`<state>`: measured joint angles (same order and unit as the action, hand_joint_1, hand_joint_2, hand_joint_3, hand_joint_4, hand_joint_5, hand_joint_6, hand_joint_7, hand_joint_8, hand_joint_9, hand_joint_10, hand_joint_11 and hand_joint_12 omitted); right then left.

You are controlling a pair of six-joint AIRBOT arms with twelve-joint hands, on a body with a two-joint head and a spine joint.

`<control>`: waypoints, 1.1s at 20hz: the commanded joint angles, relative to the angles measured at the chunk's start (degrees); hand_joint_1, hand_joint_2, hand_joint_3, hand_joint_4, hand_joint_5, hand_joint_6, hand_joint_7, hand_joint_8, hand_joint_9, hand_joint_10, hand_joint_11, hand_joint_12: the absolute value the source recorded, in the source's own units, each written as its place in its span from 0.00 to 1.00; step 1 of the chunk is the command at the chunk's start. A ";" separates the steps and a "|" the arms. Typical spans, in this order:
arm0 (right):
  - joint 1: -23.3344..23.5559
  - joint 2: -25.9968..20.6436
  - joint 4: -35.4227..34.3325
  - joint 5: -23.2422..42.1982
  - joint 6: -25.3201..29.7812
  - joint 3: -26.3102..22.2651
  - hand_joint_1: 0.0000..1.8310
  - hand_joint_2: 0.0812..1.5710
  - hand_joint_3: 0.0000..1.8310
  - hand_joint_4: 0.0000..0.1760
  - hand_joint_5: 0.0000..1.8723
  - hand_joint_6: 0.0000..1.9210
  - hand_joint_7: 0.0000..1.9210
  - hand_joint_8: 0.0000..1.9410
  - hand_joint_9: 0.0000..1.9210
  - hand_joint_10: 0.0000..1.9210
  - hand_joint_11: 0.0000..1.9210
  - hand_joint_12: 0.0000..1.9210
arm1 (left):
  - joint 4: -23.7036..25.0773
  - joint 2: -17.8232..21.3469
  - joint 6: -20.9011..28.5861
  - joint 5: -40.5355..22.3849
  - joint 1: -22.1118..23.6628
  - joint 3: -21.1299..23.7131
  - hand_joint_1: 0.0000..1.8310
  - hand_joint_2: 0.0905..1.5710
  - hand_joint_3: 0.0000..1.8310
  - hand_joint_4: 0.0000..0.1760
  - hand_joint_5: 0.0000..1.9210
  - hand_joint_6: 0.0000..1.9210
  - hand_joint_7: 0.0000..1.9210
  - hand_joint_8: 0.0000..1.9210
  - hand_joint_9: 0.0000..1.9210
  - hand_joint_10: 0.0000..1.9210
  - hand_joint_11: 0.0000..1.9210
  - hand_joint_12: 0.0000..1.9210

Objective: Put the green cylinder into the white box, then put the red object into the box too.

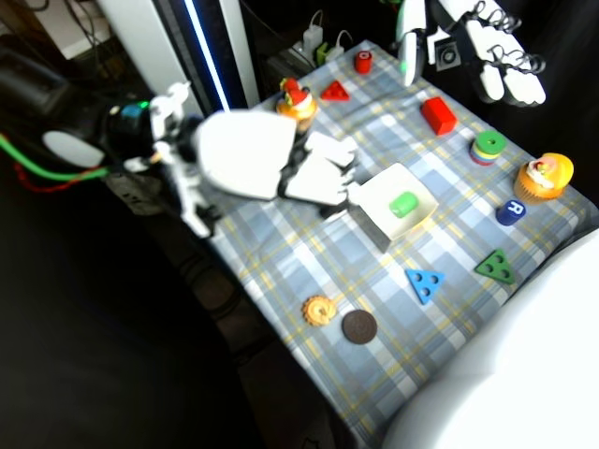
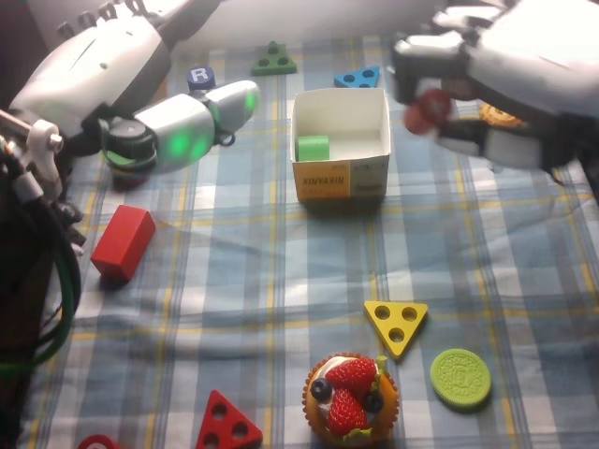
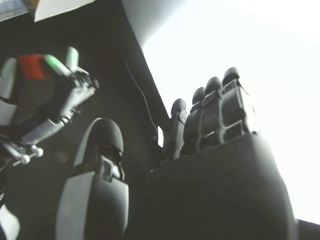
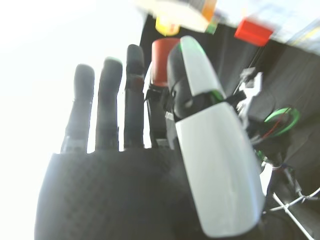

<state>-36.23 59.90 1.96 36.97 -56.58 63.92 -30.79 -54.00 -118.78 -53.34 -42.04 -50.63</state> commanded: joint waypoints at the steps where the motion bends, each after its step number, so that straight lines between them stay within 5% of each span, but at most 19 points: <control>1: 1.75 0.93 0.13 5.04 0.09 0.89 0.60 0.83 0.00 0.00 0.32 0.78 0.36 0.80 0.19 0.83 0.00 1.00 | 1.28 0.27 0.25 -7.14 -0.07 0.12 0.26 0.83 0.00 0.52 0.06 0.00 0.02 0.00 0.00 0.00 0.00 0.17; 4: 5.49 6.15 0.59 -0.02 0.09 5.75 0.60 0.83 0.00 0.00 0.31 0.78 0.34 0.84 0.17 0.89 0.00 1.00 | -0.01 0.24 0.47 -7.64 -1.55 0.28 0.26 0.83 0.00 0.46 0.06 0.00 0.02 0.00 0.01 0.00 0.00 0.19; 5: 6.50 7.99 0.66 -1.95 0.09 7.48 0.62 0.82 0.00 0.00 0.32 0.77 0.38 0.78 0.21 0.86 0.00 1.00 | -0.30 0.20 0.55 -7.74 -1.79 0.28 0.27 0.83 0.00 0.41 0.06 0.00 0.03 0.00 0.01 0.00 0.00 0.21; 8: 7.54 10.91 0.61 -5.50 0.08 10.26 0.60 0.84 0.00 0.00 0.29 0.79 0.35 0.82 0.15 0.80 0.00 1.00 | -0.52 0.21 0.64 -7.74 -1.93 0.28 0.25 0.84 0.00 0.49 0.06 0.00 0.03 0.00 0.01 0.00 0.00 0.18; 9: 7.57 11.18 0.32 -5.89 0.07 10.63 0.55 0.73 0.00 0.10 0.06 0.20 0.10 0.24 0.03 0.38 0.00 0.65 | -0.52 0.20 0.64 -7.73 -1.93 0.28 0.27 0.84 0.00 0.49 0.06 0.00 0.03 0.00 0.00 0.00 0.00 0.16; 10: 7.57 11.10 0.16 -5.96 0.07 10.66 0.53 0.71 0.00 0.23 0.03 0.06 0.08 0.09 0.04 0.18 0.00 0.45 | -0.65 0.17 0.89 -7.87 -1.95 0.28 0.26 0.84 0.00 0.56 0.06 0.00 0.02 0.00 0.00 0.00 0.00 0.13; 11: 7.62 11.06 0.07 -5.96 0.07 10.60 0.53 0.71 0.00 0.23 0.03 0.06 0.08 0.09 0.04 0.18 0.00 0.45 | -0.77 0.17 1.46 -8.11 -2.21 0.28 0.26 0.84 0.00 0.56 0.06 0.00 0.02 0.00 0.00 0.00 0.00 0.13; 12: 7.92 10.99 0.05 -5.89 0.06 10.29 0.43 0.72 0.00 0.56 0.00 0.00 0.00 0.00 0.00 0.01 0.00 0.03 | -0.78 0.22 2.00 -8.17 -2.45 0.28 0.26 0.83 0.00 0.60 0.04 0.00 0.03 0.00 0.01 0.00 0.00 0.20; 15: 8.20 9.01 -0.03 -3.20 0.03 7.19 0.34 0.73 0.00 0.38 0.00 0.00 0.00 0.00 0.00 0.00 0.00 0.00 | -0.80 0.41 2.02 -8.49 -2.67 0.65 0.27 0.84 0.00 0.60 0.03 0.00 0.01 0.00 0.00 0.00 0.00 0.10; 16: 8.19 7.94 -0.05 -1.96 0.03 6.09 0.33 0.74 0.01 0.36 0.00 0.00 0.00 0.00 0.00 0.00 0.00 0.00 | -0.78 0.49 2.02 -8.68 -2.69 0.78 0.28 0.84 0.00 0.42 0.03 0.00 0.02 0.00 0.02 0.00 0.00 0.17; 17: 8.11 6.05 -0.05 -0.24 0.03 4.35 0.32 0.74 0.01 0.42 0.00 0.00 0.00 0.00 0.00 0.00 0.00 0.00 | -0.76 0.58 2.02 -8.90 -2.69 0.96 0.27 0.84 0.00 0.50 0.03 0.00 0.02 0.00 0.01 0.00 0.00 0.16; 18: 7.64 3.89 -0.05 1.66 0.03 2.53 0.29 0.75 0.01 0.31 0.00 0.00 0.00 0.00 0.00 0.00 0.00 0.00 | -0.68 0.67 2.02 -9.06 -2.70 1.11 0.28 0.84 0.00 0.43 0.03 0.00 0.02 0.00 0.01 0.00 0.00 0.14; 19: 6.61 0.65 -0.04 4.53 0.04 -0.04 0.27 0.76 0.01 0.31 0.00 0.00 0.00 0.00 0.00 0.00 0.00 0.00 | -0.62 0.83 2.05 -9.30 -2.84 1.41 0.28 0.84 0.00 0.43 0.04 0.00 0.02 0.00 0.01 0.00 0.00 0.12; 20: 5.68 -1.10 -0.04 6.53 0.09 -1.75 0.25 0.76 0.01 0.33 0.00 0.00 0.00 0.00 0.00 0.00 0.00 0.00 | -0.50 0.92 2.24 -9.70 -3.11 1.68 0.27 0.84 0.00 0.54 0.02 0.00 0.02 0.00 0.01 0.00 0.00 0.11; 21: 4.63 -2.87 -0.04 8.85 0.31 -3.34 0.23 0.75 0.01 0.47 0.00 0.00 0.00 0.00 0.00 0.00 0.00 0.00 | -0.23 1.11 2.67 -10.11 -3.41 1.98 0.28 0.84 0.00 0.39 0.02 0.00 0.02 0.00 0.02 0.00 0.00 0.16; 22: 3.19 -4.53 -0.04 11.56 1.29 -4.65 0.24 0.76 0.01 0.53 0.00 0.00 0.00 0.00 0.00 0.00 0.00 0.00 | 0.06 1.37 3.43 -10.47 -3.66 2.18 0.27 0.84 0.00 0.41 0.02 0.00 0.02 0.00 0.03 0.00 0.00 0.20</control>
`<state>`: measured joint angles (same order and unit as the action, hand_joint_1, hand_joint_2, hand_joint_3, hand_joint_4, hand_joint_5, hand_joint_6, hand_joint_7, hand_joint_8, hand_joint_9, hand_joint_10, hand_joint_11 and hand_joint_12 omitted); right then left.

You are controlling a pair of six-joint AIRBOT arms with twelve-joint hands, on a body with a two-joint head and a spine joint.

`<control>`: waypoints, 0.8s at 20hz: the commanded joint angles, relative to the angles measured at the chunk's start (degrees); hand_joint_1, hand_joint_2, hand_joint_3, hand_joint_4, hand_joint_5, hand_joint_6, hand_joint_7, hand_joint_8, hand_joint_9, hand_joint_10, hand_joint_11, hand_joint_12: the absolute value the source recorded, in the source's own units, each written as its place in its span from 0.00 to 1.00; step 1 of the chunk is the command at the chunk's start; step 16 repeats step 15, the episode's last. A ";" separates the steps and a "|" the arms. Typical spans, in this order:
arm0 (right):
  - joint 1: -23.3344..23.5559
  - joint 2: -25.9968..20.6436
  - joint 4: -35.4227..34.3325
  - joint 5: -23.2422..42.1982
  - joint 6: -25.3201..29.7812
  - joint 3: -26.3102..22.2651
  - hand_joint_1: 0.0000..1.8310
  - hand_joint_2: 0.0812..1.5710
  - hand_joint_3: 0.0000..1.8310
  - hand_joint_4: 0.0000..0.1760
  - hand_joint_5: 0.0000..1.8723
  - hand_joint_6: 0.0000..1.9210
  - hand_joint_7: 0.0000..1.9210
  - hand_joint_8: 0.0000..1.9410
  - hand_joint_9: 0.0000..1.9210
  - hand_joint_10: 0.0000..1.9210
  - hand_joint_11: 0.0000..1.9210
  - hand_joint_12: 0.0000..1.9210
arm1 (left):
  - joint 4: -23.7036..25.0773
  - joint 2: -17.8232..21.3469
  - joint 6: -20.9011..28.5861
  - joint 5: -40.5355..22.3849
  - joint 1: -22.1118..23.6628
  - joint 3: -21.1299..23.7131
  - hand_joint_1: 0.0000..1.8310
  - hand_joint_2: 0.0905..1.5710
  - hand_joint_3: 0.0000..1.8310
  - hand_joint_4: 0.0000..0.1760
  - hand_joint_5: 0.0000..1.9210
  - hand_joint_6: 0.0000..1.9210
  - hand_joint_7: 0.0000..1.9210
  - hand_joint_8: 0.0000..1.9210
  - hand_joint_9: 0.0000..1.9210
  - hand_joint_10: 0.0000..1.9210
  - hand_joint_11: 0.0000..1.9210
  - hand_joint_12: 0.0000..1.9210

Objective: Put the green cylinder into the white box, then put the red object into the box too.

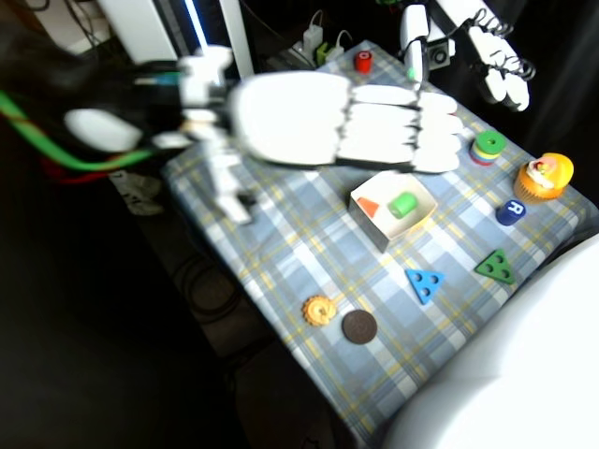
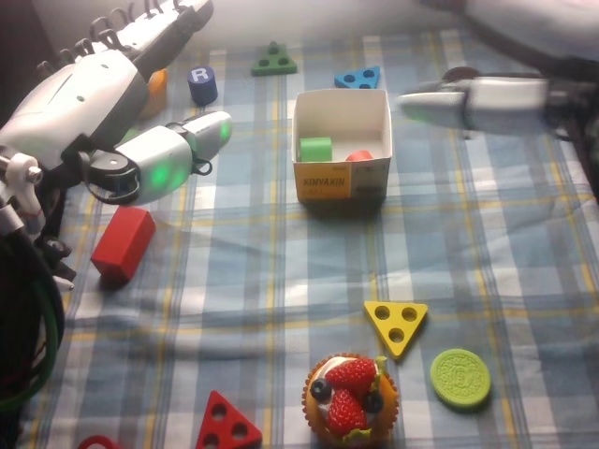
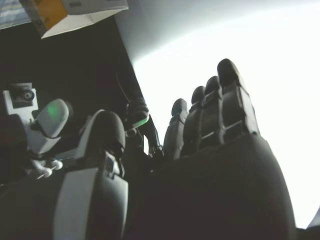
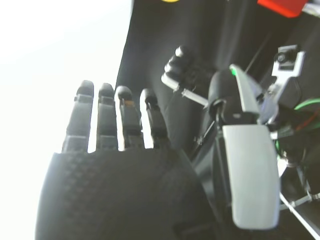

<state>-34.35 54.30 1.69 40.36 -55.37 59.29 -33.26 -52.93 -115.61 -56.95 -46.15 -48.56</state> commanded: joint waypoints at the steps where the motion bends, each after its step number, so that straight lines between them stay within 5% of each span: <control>1: -0.99 -0.75 0.21 11.95 2.00 -1.22 0.24 0.76 0.01 0.53 0.00 0.00 0.00 0.00 0.00 0.00 0.00 0.00 | 3.04 0.57 2.51 -7.33 0.09 0.11 0.27 0.84 0.00 0.41 0.02 0.00 0.02 0.00 0.03 0.00 0.00 0.20; 2: -4.02 -2.71 -0.77 16.34 3.29 -2.61 0.24 0.77 0.01 0.62 0.00 0.00 0.00 0.00 0.00 0.00 0.00 0.00 | 3.94 0.98 6.10 -8.04 -0.40 -0.04 0.23 0.84 0.00 0.54 0.01 0.00 0.01 0.00 0.03 0.00 0.00 0.17; 3: -5.13 -3.50 -1.29 17.84 3.29 -3.24 0.25 0.76 0.00 0.47 0.00 0.00 0.00 0.00 0.00 0.00 0.00 0.00 | 4.40 1.17 7.74 -8.41 -0.60 -0.08 0.24 0.83 0.00 0.59 0.01 0.00 0.02 0.00 0.04 0.01 0.00 0.20; 6: -10.66 -6.90 -4.40 25.13 3.29 -5.78 0.27 0.77 0.00 0.34 0.00 0.00 0.00 0.00 0.00 0.00 0.00 0.00 | 6.96 2.20 13.97 -10.72 -1.49 -0.06 0.24 0.84 0.00 0.78 0.00 0.00 0.01 0.00 0.03 0.00 0.00 0.21; 7: -12.54 -7.69 -5.92 28.07 3.28 -6.44 0.29 0.78 0.01 0.29 0.00 0.00 0.00 0.00 0.00 0.00 0.00 0.00 | 7.85 2.62 16.40 -11.88 -1.89 -0.04 0.24 0.83 0.00 0.57 0.00 0.00 0.01 0.00 0.01 0.00 0.00 0.11; 8: -13.53 -8.08 -6.74 29.56 3.28 -6.74 0.29 0.78 0.01 0.29 0.00 0.00 0.00 0.00 0.00 0.00 0.00 0.00 | 8.31 2.90 17.94 -12.61 -2.21 -0.04 0.24 0.83 0.00 0.57 0.00 0.00 0.01 0.00 0.01 0.00 0.00 0.11; 9: -14.75 -8.60 -7.78 31.55 3.29 -7.12 0.30 0.77 0.00 0.12 0.00 0.00 0.00 0.00 0.00 0.00 0.00 0.00 | 9.02 3.27 20.64 -13.85 -2.67 -0.09 0.25 0.82 0.00 0.59 0.00 0.00 0.01 0.00 0.00 0.00 0.00 0.00; 12: -18.01 -10.40 -9.95 37.42 3.39 -8.55 0.30 0.79 0.01 0.21 0.00 0.00 0.00 0.00 0.00 0.00 0.02 0.01 | 11.95 4.42 30.04 -18.05 -4.18 -0.81 0.25 0.82 0.00 0.74 0.02 0.01 0.02 0.00 0.00 0.00 0.00 0.00; 14: -19.44 -11.45 -10.68 41.19 3.39 -9.36 0.30 0.80 0.00 0.27 0.00 0.00 0.00 0.00 0.00 0.00 0.00 0.26 | 13.47 4.68 36.10 -20.83 -4.96 -1.65 0.24 0.82 0.00 0.63 0.00 0.01 0.04 0.01 0.05 0.00 0.00 0.29; 16: -19.89 -12.01 -10.79 42.60 3.39 -9.76 0.30 0.80 0.00 0.32 0.00 0.00 0.00 0.00 0.01 0.01 0.00 0.35 | 14.22 4.74 38.61 -21.99 -5.19 -2.08 0.24 0.82 0.00 0.66 0.00 0.00 0.05 0.01 0.06 0.01 0.00 0.37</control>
